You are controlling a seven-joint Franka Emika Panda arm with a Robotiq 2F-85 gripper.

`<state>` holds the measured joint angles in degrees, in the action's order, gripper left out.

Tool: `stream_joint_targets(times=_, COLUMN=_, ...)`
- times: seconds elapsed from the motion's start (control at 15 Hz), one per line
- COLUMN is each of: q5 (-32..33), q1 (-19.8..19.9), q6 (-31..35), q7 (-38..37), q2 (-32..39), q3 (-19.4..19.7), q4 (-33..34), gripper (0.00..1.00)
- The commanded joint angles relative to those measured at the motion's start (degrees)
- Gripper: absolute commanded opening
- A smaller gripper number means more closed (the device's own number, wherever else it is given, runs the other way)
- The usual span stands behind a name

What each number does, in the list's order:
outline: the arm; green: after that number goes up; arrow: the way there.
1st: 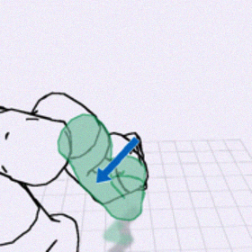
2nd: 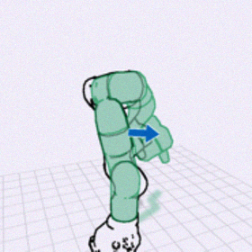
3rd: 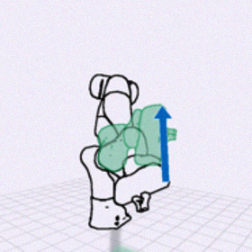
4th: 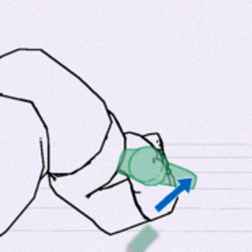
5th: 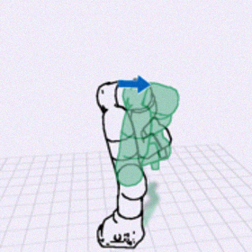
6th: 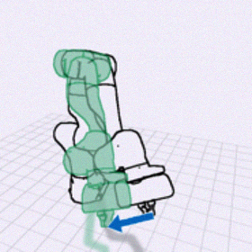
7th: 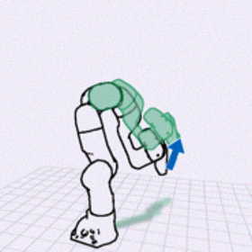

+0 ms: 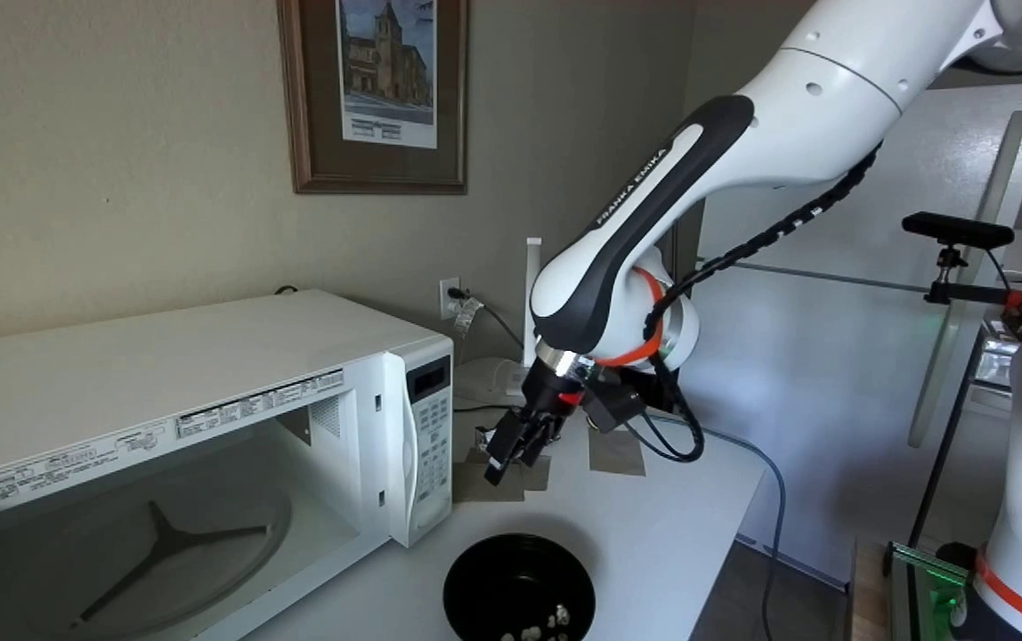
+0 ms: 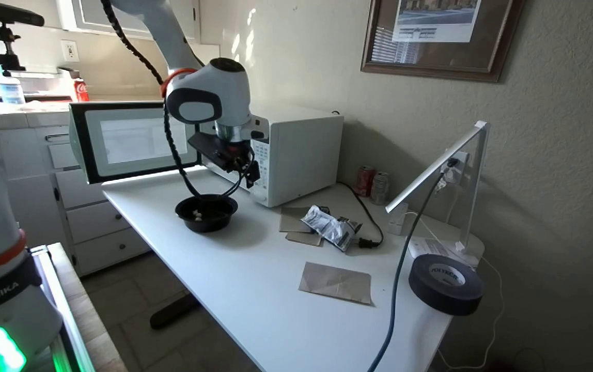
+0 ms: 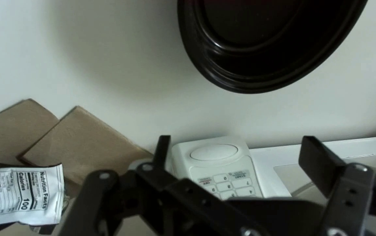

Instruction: Press the open button to open the microwave, remove the black bowl and then put it on the countertop

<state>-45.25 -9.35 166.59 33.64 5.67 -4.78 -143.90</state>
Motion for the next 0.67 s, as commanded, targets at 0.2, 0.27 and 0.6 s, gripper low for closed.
stream_joint_targets(times=0.2, q5=8.4, q1=-1.2, q6=-0.1, q7=-7.6, q2=-1.6, q3=0.0, q4=0.0, gripper=1.00)
stream_joint_targets(times=0.27, q5=8.4, q1=-1.2, q6=-0.1, q7=-7.6, q2=-1.6, q3=0.0, q4=0.0, gripper=1.00)
stream_joint_targets(times=0.6, q5=8.3, q1=-1.0, q6=-0.1, q7=-7.4, q2=-1.5, q3=0.0, q4=0.0, gripper=1.00)
